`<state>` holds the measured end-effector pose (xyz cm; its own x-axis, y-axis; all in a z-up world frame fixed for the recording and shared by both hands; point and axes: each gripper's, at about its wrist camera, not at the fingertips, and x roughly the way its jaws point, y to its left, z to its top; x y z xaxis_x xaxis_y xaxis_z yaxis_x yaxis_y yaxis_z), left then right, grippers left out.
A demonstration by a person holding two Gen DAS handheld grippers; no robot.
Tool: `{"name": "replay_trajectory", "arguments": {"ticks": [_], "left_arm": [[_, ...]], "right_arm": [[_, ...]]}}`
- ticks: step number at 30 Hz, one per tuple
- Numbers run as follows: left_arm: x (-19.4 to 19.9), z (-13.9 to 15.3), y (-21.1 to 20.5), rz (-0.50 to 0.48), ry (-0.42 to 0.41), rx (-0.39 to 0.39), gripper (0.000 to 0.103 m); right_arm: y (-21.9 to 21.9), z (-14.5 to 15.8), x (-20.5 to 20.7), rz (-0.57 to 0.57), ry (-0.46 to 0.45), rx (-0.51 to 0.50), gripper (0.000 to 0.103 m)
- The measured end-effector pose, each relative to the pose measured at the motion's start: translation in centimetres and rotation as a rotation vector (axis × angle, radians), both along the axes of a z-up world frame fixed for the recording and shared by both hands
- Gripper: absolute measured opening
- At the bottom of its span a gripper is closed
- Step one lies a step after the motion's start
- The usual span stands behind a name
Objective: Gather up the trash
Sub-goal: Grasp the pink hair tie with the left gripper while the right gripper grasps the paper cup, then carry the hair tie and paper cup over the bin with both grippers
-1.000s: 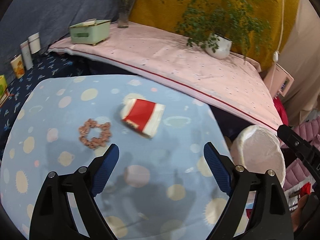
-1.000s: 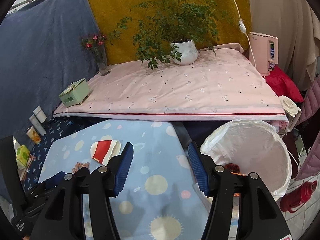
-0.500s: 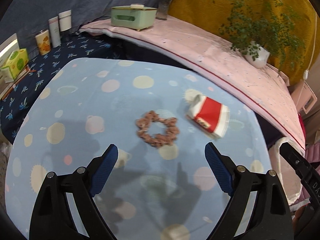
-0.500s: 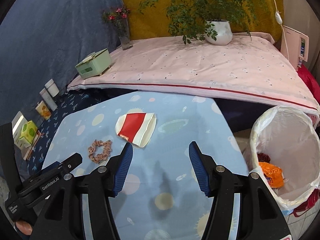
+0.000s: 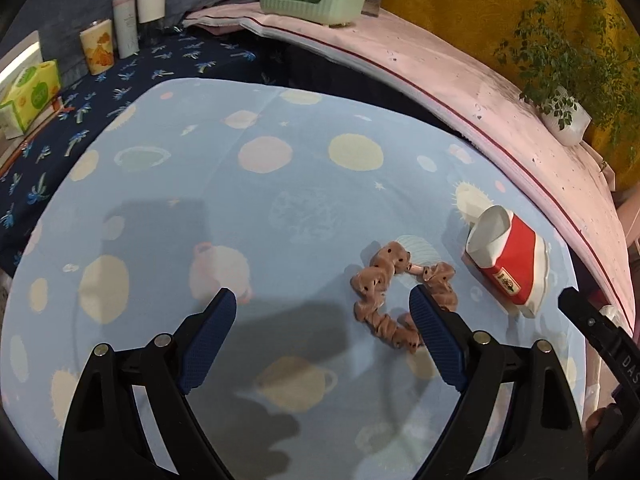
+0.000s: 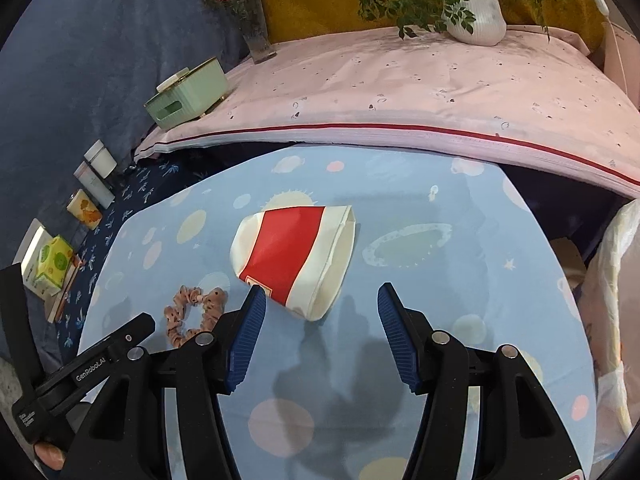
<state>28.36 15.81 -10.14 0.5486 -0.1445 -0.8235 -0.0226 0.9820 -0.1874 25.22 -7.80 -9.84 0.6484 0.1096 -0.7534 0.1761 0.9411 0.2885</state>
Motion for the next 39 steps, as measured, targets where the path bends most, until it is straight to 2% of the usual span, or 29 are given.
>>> {"name": "replay_trajectory", "arguments": {"ticks": [5,7,10,12,13,14,15,16,22,32,39], "left_arm": [[1.5,-1.4,-1.3,-0.053,0.025,-0.010,0.069],[1.6,-1.6,-1.8,-0.067,0.017,-0.001,0.064],[1.7,-1.6,-2.6,-0.101,0.013,-0.003,0.051],[1.7,-1.5,-3.0,-0.103,0.007,0.002,0.046],[1.6,-1.4,-3.1,-0.102,0.003,0.006,0.038],[1.5,-1.4,-3.3,-0.105,0.001,0.007,0.024],[1.5,-1.4,-3.4,-0.118,0.014,-0.008,0.014],[1.5,-1.5,-3.4,-0.127,0.032,-0.025,0.010],[-0.3,0.1,-4.3,-0.148,-0.002,-0.034,0.006],[-5.0,6.4,-7.3,-0.215,-0.120,-0.058,0.006],[-8.6,10.5,-10.7,-0.286,-0.197,-0.072,0.006]], "right_arm": [[0.0,-1.8,2.1,0.015,0.027,0.038,0.057],[0.3,-2.2,2.6,0.024,0.029,0.044,0.053],[1.0,-2.5,3.0,0.052,0.029,0.052,0.036],[1.4,-2.5,3.1,0.067,0.029,0.055,0.026],[1.5,-2.5,3.0,0.072,0.028,0.059,0.018],[1.6,-2.5,3.0,0.076,0.027,0.065,0.011],[1.7,-2.4,2.9,0.079,0.026,0.070,0.010],[1.7,-2.3,2.7,0.079,0.022,0.070,0.007],[1.6,0.1,0.8,0.079,-0.025,0.041,0.004],[-1.2,5.7,-4.3,0.022,-0.137,0.032,0.004],[-4.8,9.0,-9.0,-0.043,-0.214,0.025,0.004]]}}
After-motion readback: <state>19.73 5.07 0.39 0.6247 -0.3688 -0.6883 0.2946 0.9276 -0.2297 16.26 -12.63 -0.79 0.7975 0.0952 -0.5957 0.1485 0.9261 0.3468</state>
